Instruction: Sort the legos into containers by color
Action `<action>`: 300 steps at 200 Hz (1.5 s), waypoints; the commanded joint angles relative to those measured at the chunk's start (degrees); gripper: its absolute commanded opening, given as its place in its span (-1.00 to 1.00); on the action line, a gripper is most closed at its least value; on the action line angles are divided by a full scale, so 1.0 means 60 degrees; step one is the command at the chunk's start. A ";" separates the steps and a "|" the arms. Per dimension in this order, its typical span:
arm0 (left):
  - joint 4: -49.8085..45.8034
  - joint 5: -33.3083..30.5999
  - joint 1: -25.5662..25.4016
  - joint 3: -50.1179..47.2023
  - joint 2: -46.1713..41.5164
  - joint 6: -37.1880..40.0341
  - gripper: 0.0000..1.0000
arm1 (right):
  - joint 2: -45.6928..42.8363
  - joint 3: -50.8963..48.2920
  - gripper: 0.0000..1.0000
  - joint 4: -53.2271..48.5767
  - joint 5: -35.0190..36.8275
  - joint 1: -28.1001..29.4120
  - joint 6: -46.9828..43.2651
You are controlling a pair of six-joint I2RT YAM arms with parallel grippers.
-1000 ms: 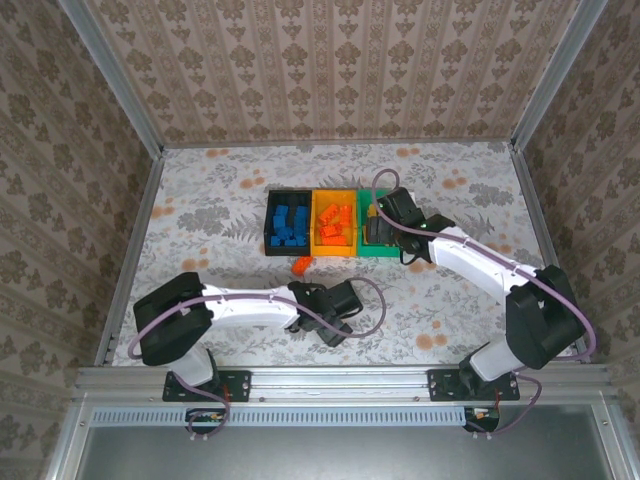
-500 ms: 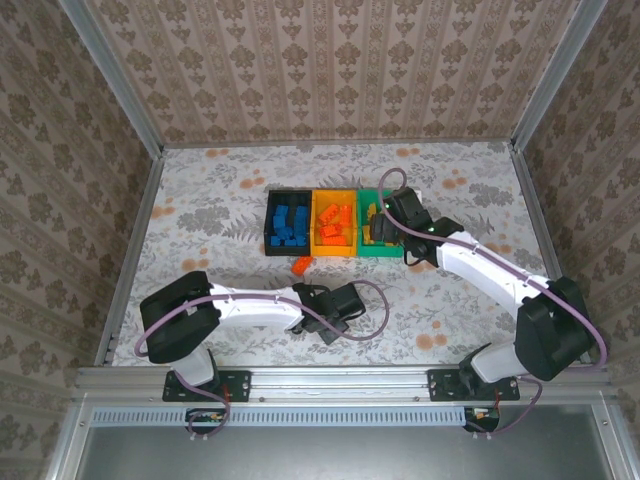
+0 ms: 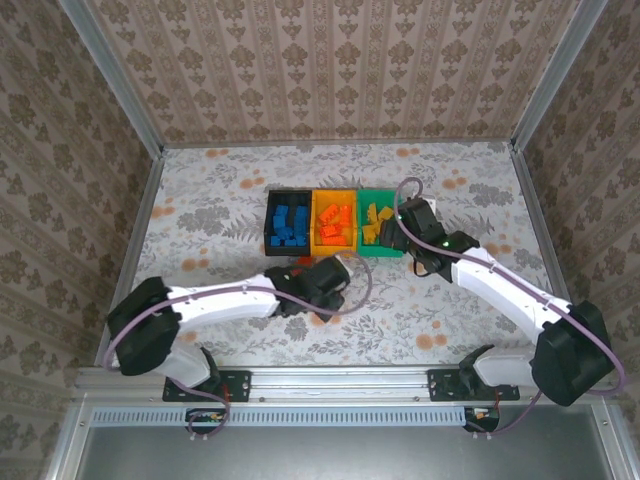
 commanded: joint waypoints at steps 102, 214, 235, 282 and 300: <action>0.0093 -0.0436 0.3104 0.5367 0.3402 -0.0278 -0.40 | -0.0925 -0.0762 0.79 -0.0025 0.0178 -0.0058 0.0431; 0.0197 0.0177 0.3050 0.5359 0.2977 -0.0677 0.57 | -0.1335 -0.0770 0.79 -0.0226 0.0042 -0.0059 0.0371; 0.0511 0.0122 0.2695 0.4259 0.1833 -0.0745 0.66 | -0.1352 -0.0784 0.79 -0.0184 0.0027 -0.0058 0.0393; 0.0707 -0.0400 0.2061 0.1096 -0.0733 -0.1367 0.72 | -0.1300 -0.0894 0.79 -0.0047 -0.0062 -0.0058 0.0472; 0.0712 -0.0642 0.1989 -0.0106 -0.1461 -0.1591 0.73 | -0.1280 -0.0934 0.79 -0.0002 -0.0061 -0.0065 0.0502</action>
